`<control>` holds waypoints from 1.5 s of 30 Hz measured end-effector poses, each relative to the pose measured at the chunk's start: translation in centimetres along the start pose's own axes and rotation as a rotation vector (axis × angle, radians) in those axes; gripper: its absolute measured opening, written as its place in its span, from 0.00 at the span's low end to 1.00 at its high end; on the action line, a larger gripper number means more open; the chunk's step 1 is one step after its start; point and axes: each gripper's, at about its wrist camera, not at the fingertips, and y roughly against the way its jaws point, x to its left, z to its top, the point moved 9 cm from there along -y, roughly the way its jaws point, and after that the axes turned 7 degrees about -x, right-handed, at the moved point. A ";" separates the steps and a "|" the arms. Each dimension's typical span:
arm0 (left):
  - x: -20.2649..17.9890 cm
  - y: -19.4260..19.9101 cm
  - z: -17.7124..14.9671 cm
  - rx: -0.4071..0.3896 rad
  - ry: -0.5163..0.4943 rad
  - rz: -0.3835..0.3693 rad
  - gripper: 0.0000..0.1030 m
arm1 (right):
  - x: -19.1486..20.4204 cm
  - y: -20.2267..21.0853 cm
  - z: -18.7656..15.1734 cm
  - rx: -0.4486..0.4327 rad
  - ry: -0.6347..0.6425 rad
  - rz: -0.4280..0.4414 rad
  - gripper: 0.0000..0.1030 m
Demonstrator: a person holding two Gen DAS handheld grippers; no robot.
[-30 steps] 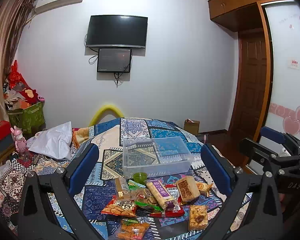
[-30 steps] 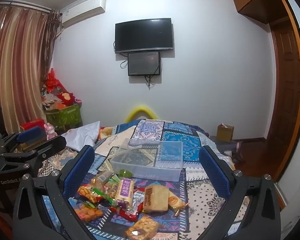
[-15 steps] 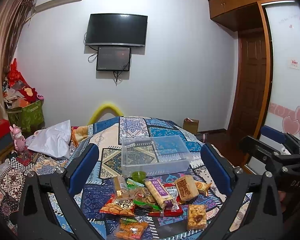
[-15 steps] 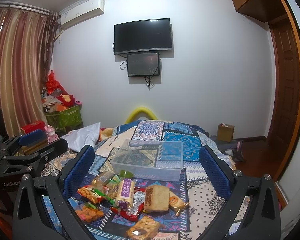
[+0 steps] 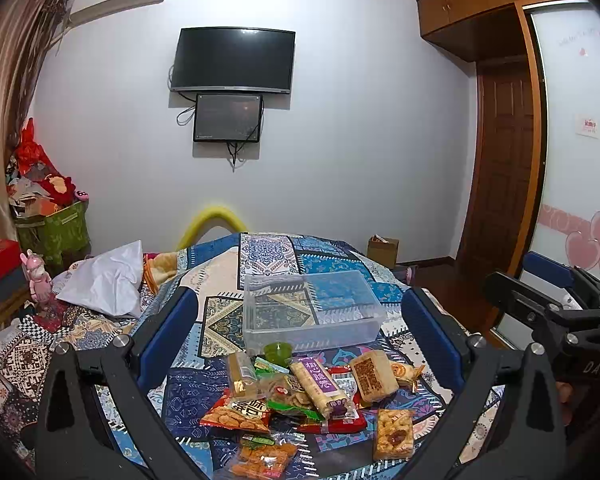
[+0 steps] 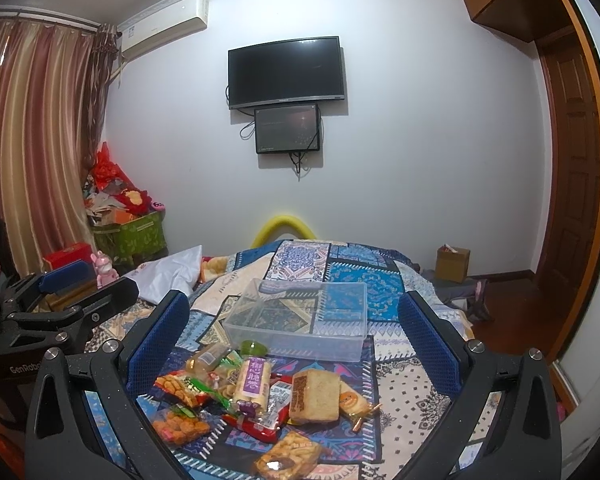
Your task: Organize snacks
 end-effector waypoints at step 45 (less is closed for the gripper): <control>1.6 -4.3 -3.5 0.122 -0.008 0.042 1.00 | -1.1 -4.4 -4.6 0.138 -0.025 0.030 1.00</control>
